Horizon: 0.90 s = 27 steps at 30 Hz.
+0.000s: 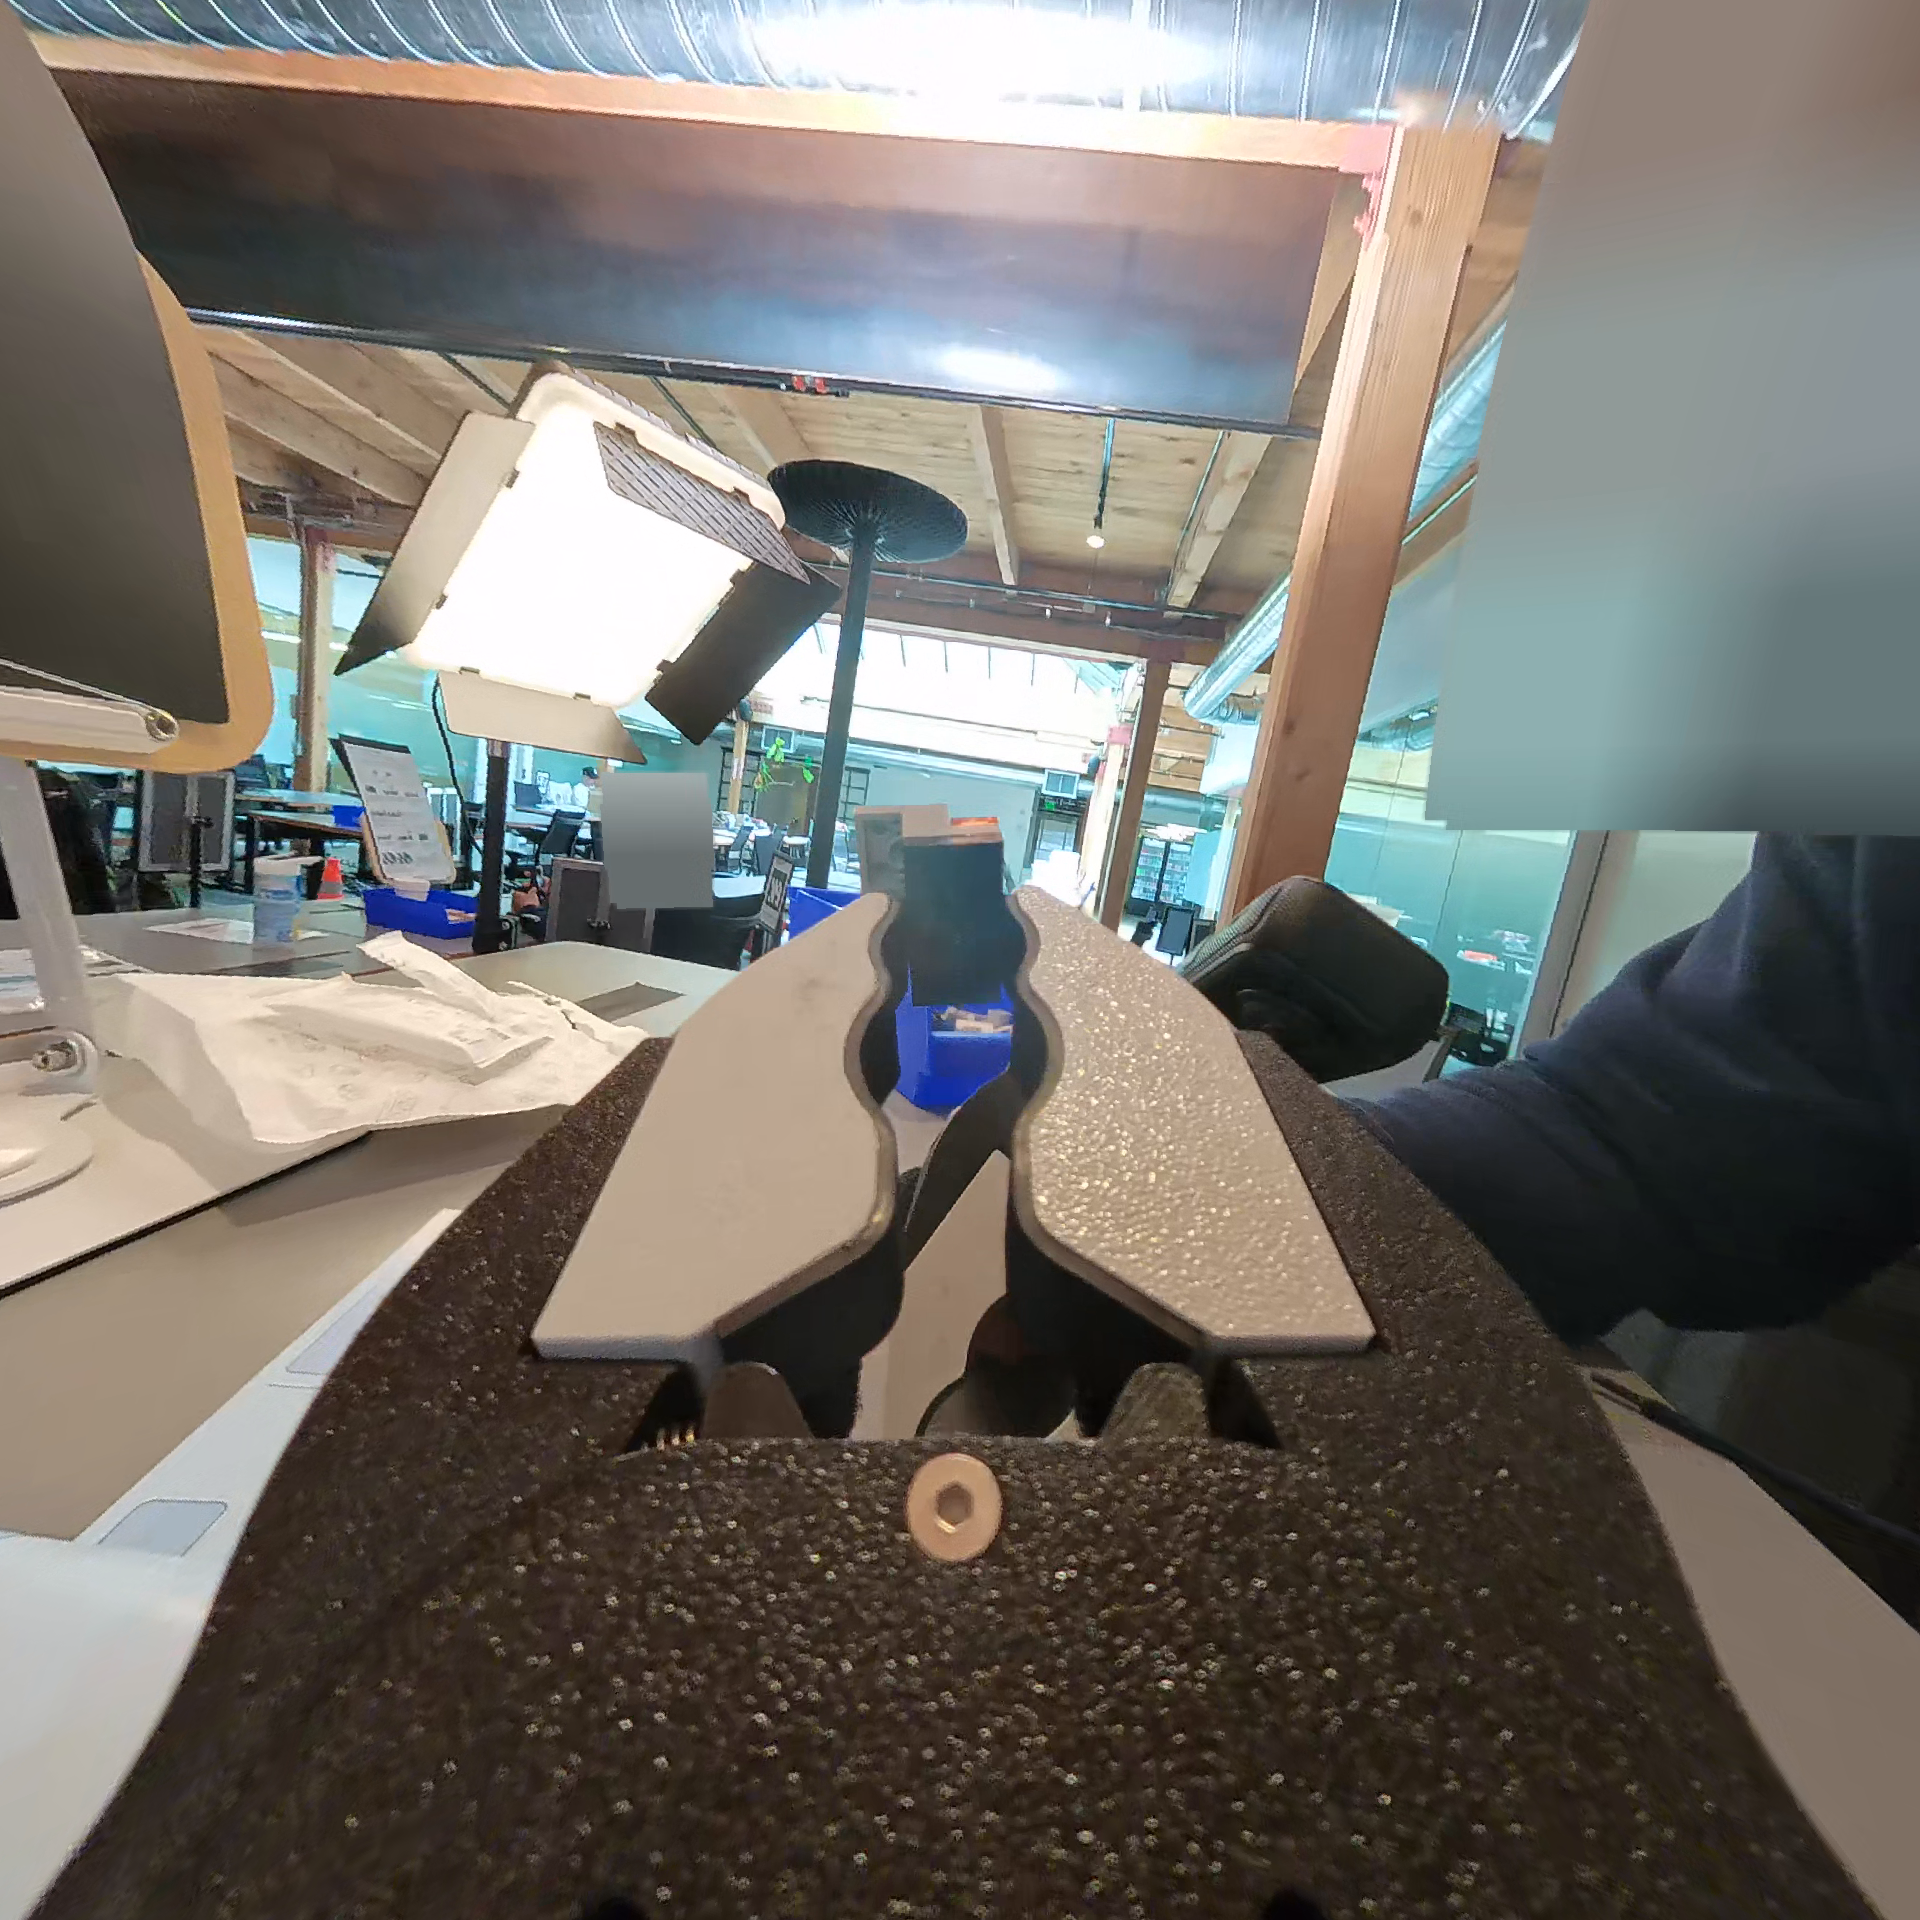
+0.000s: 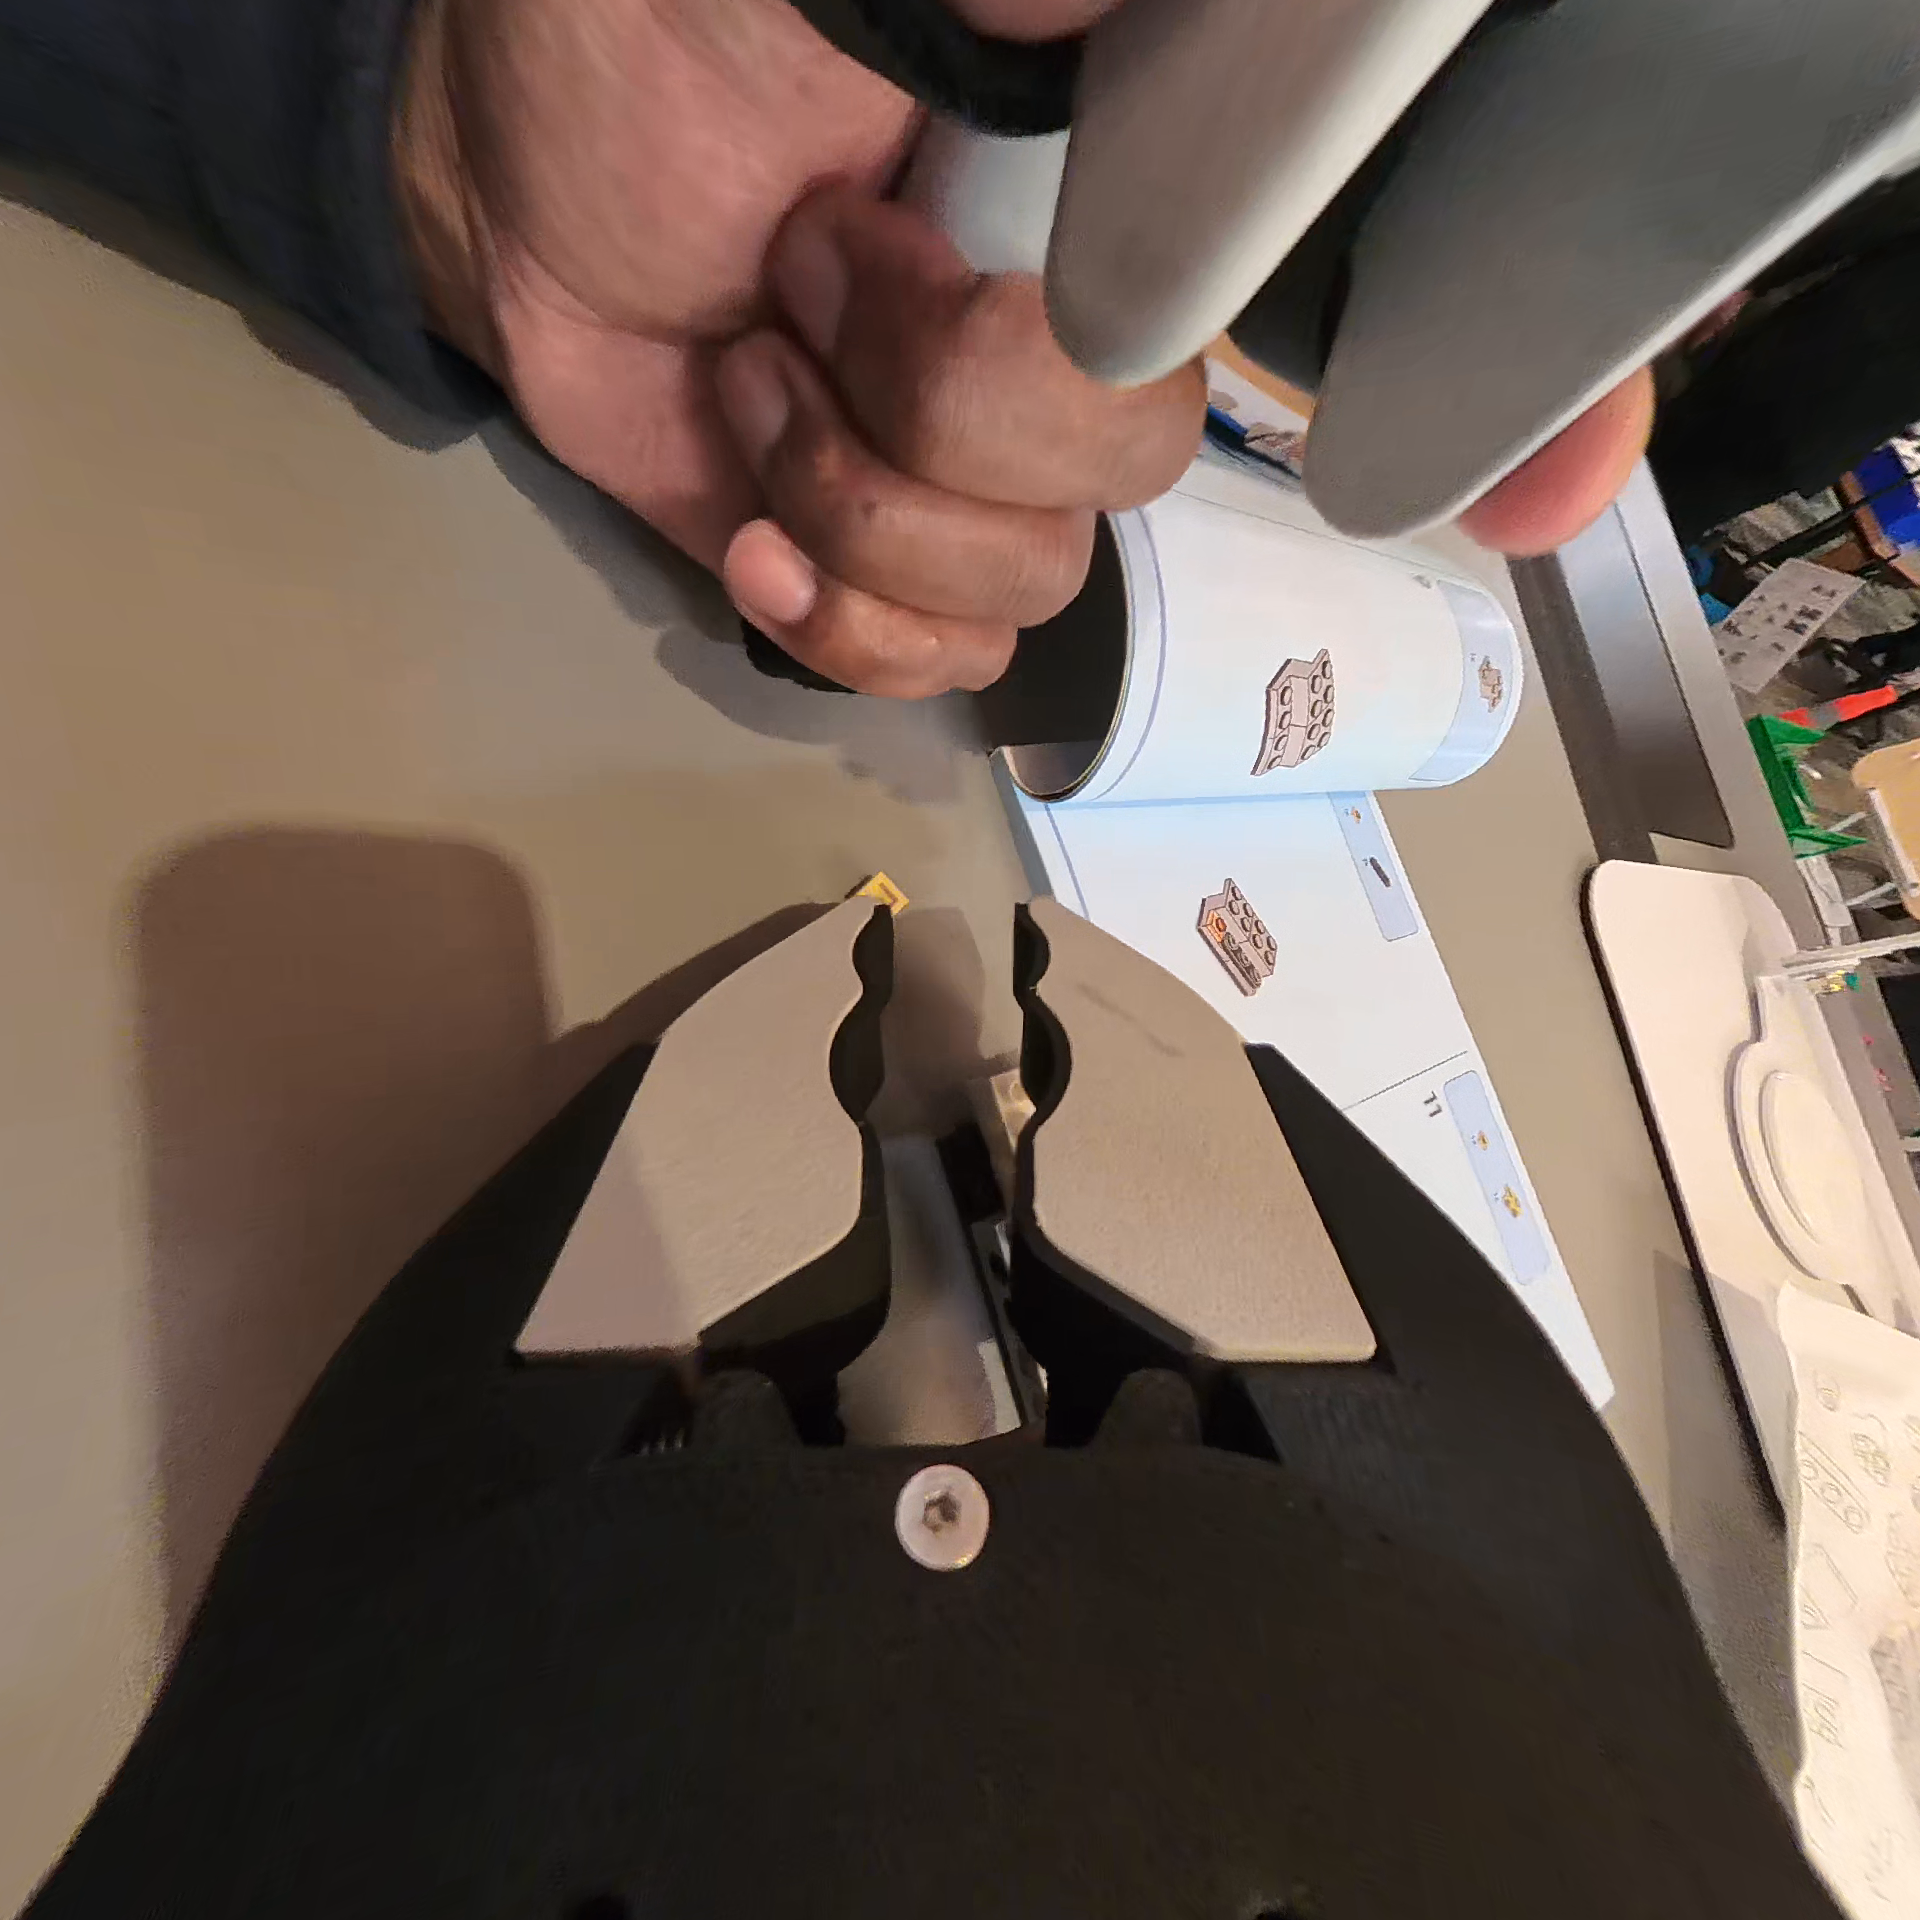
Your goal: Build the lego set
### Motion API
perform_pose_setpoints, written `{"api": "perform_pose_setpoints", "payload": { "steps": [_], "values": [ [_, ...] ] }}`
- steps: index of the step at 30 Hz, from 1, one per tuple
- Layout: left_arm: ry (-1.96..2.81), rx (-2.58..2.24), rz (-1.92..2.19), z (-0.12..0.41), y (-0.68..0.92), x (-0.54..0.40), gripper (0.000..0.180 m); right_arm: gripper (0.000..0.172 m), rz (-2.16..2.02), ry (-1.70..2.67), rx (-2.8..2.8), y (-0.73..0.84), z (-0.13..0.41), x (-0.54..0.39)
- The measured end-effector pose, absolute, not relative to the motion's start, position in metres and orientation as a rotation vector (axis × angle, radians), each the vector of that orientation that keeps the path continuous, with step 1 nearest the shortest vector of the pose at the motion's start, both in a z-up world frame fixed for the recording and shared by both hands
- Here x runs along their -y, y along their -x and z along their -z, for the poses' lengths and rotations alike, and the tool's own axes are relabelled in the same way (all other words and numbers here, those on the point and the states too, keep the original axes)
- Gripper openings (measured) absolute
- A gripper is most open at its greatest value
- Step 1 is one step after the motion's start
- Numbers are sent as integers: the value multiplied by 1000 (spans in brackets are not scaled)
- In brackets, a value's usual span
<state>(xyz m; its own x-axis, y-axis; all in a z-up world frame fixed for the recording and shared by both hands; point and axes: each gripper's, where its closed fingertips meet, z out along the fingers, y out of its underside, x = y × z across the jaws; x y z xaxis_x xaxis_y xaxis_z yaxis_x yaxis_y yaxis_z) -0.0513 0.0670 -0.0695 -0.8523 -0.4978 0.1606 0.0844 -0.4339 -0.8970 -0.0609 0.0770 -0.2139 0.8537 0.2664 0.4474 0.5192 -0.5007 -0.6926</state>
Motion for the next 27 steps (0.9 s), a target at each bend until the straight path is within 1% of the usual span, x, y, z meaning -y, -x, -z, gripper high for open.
{"api": "perform_pose_setpoints", "payload": {
  "steps": [5, 8, 14, 27],
  "values": [
    [563, -1457, 2335, 70, 53, -64, 17, 23, 155, 2177, 597, 67, 219, -77],
    [575, -1435, 2369, 68, 53, -67, 16, 29, 62, 2216, 581, 66, 222, -78],
    [562, -1463, 2352, 69, 54, -65, 16, 32, 62, 2221, 573, 66, 222, -80],
    [536, -1511, 2293, 70, 53, -54, 16, 29, 60, 2202, 617, 70, 222, -81]
  ]
}}
